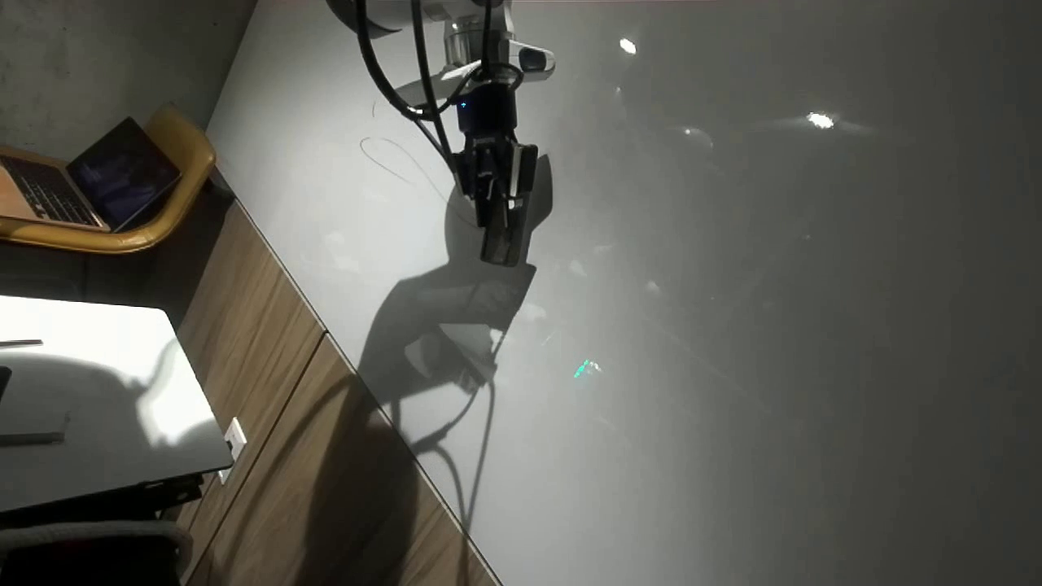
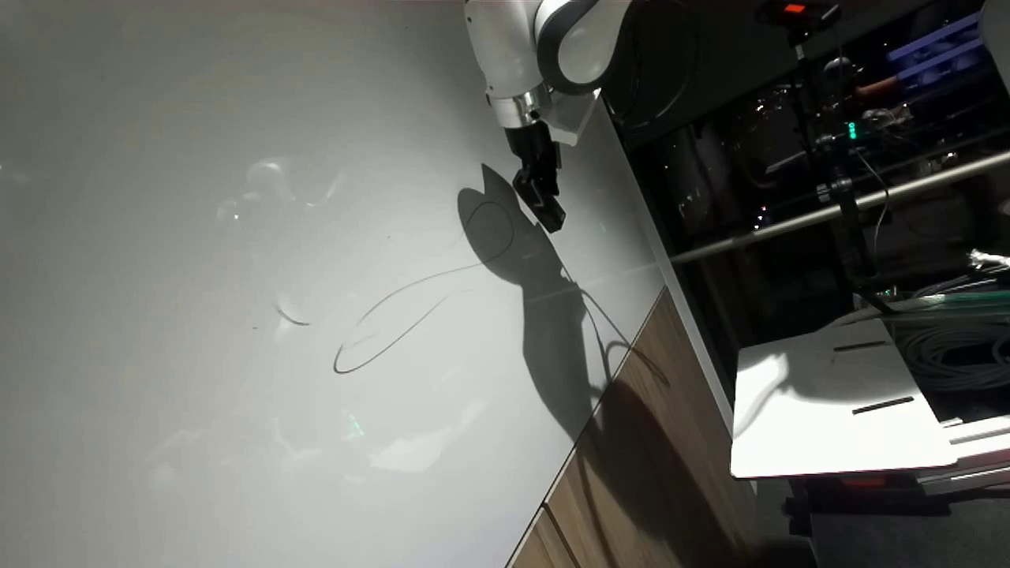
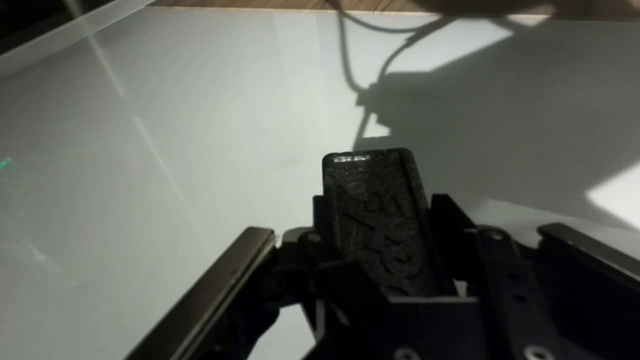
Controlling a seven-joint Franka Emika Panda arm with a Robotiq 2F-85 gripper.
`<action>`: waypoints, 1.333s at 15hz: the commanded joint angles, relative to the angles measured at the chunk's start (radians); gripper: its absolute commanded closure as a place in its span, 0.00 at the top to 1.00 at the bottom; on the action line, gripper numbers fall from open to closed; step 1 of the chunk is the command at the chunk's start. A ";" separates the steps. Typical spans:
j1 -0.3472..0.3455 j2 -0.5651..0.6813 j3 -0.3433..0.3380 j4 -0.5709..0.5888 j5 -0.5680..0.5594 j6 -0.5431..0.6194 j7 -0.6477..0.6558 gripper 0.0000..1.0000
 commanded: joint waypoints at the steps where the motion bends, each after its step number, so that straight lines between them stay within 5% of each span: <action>1: -0.009 0.027 0.006 0.078 0.060 -0.004 -0.091 0.27; 7: 0.016 0.158 0.038 0.255 0.133 -0.050 -0.170 0.27; 11: 0.049 0.227 0.063 0.384 0.133 -0.183 -0.178 0.27; 20: 0.214 0.396 0.169 0.595 0.104 -0.375 -0.089 0.27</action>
